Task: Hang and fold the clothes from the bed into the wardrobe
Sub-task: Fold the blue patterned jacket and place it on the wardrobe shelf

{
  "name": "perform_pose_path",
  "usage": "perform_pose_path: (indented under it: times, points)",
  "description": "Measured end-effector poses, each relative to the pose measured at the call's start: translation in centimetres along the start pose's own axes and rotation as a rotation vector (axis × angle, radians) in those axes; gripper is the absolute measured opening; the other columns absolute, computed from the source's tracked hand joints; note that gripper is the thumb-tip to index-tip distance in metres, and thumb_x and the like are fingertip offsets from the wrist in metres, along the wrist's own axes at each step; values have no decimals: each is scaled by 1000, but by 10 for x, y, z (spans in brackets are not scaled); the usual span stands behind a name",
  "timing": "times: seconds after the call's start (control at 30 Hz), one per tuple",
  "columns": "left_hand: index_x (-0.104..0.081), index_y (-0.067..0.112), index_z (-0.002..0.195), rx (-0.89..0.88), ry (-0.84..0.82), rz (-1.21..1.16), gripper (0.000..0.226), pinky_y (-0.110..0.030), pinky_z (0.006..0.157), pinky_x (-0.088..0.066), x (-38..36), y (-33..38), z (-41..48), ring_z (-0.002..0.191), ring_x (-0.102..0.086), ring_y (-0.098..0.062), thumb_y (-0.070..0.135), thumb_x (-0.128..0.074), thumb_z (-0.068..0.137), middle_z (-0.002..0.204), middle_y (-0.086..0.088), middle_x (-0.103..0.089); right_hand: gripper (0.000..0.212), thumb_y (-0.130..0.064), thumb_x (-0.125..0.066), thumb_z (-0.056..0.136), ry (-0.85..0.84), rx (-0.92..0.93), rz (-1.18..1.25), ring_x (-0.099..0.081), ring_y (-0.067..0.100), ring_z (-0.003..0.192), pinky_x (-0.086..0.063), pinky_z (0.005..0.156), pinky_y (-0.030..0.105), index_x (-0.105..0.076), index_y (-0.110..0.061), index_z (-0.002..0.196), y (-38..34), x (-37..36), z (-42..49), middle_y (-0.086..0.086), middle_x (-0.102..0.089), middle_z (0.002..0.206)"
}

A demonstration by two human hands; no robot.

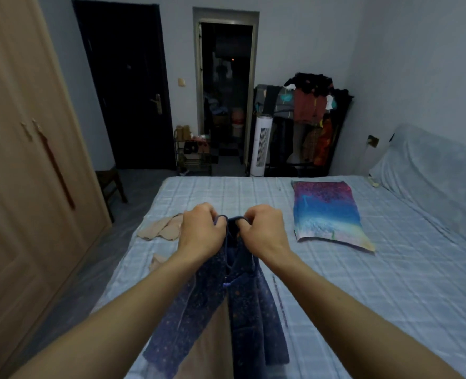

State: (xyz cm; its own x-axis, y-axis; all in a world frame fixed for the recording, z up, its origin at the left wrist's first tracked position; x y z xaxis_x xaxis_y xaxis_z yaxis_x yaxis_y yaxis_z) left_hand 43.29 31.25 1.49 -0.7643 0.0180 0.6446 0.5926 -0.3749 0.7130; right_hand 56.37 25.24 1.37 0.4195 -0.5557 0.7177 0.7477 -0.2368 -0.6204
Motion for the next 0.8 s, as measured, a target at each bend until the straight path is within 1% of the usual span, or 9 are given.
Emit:
perform_pose_path:
  times: [0.13, 0.23, 0.3, 0.4, 0.53, 0.6, 0.67, 0.7, 0.8]
  points:
    - [-59, 13, 74, 7, 28, -77, 20, -27, 51, -41, 1, 0, -3, 61, -57, -12, 24, -64, 90, 65, -2, -61, 33, -24, -66, 87, 47, 1, 130, -53, 10, 52, -32, 46, 20, -57, -15, 57, -6, -5, -6, -2, -57, 55]
    - [-60, 13, 74, 34, 19, -147, 19, -22, 49, -38, 1, -3, -5, 59, -58, -11, 23, -67, 89, 64, -2, -63, 30, -24, -66, 89, 43, -23, 225, -59, 12, 56, -44, 49, 27, -65, -11, 62, -8, -8, -9, 1, -63, 58]
    - [-63, 13, 77, 66, 7, -195, 17, -24, 52, -41, 1, -8, -5, 62, -61, -14, 23, -68, 89, 68, -4, -66, 28, -24, -67, 89, 30, -37, 261, -61, 14, 58, -46, 54, 30, -68, -9, 65, -9, -11, -9, 3, -65, 60]
    - [-65, 13, 78, 126, 13, -258, 15, -32, 61, -52, -1, -18, -2, 69, -65, -18, 23, -69, 88, 73, -5, -68, 26, -24, -68, 89, -12, -41, 270, -64, 16, 61, -47, 53, 27, -70, -8, 68, -10, -17, -8, 4, -67, 63]
    - [-62, 12, 77, 208, 52, -338, 14, -38, 68, -56, -1, -28, -1, 74, -66, -21, 19, -67, 89, 78, -8, -68, 19, -21, -68, 88, -106, -38, 320, -68, 18, 68, -57, 65, 38, -72, -10, 73, -13, -27, -11, 4, -71, 69]
    - [-60, 9, 79, 264, 28, -418, 13, -38, 62, -58, -4, -33, 0, 68, -68, -24, 14, -64, 91, 76, -11, -68, 19, -22, -70, 86, -169, -18, 341, -65, 9, 61, -56, 60, 34, -70, -12, 70, -17, -28, -14, -1, -69, 64]
    - [-61, 8, 80, 308, 12, -484, 11, -42, 63, -60, -5, -36, 1, 69, -69, -26, 11, -63, 90, 77, -14, -70, 22, -22, -75, 80, -256, 20, 361, -54, -4, 49, -43, 47, 18, -62, -19, 63, -22, -31, -19, -8, -59, 55]
    - [-62, 8, 80, 317, 10, -502, 10, -44, 65, -61, -5, -38, 2, 70, -70, -28, 9, -63, 90, 78, -14, -70, 25, -21, -78, 77, -281, 50, 347, -51, -6, 47, -37, 45, 13, -58, -22, 62, -24, -34, -21, -10, -54, 53]
    - [-68, 7, 78, 271, -29, -504, 12, -43, 65, -62, -1, -37, 3, 68, -72, -28, 6, -63, 89, 77, -15, -72, 25, -15, -78, 73, -266, 108, 307, -50, -8, 50, -37, 48, 10, -57, -27, 67, -24, -38, -22, -14, -54, 59]
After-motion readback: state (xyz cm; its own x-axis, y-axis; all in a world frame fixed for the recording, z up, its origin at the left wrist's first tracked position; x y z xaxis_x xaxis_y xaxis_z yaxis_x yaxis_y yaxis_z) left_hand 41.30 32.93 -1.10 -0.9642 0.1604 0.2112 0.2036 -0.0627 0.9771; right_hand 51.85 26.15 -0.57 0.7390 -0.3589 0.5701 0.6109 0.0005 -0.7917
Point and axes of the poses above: each hand's wrist, its own z-axis towards the middle knuckle, its own x-axis out of the back of the hand, y = z × x, the point moved 4 cm from there along z, towards the middle knuckle
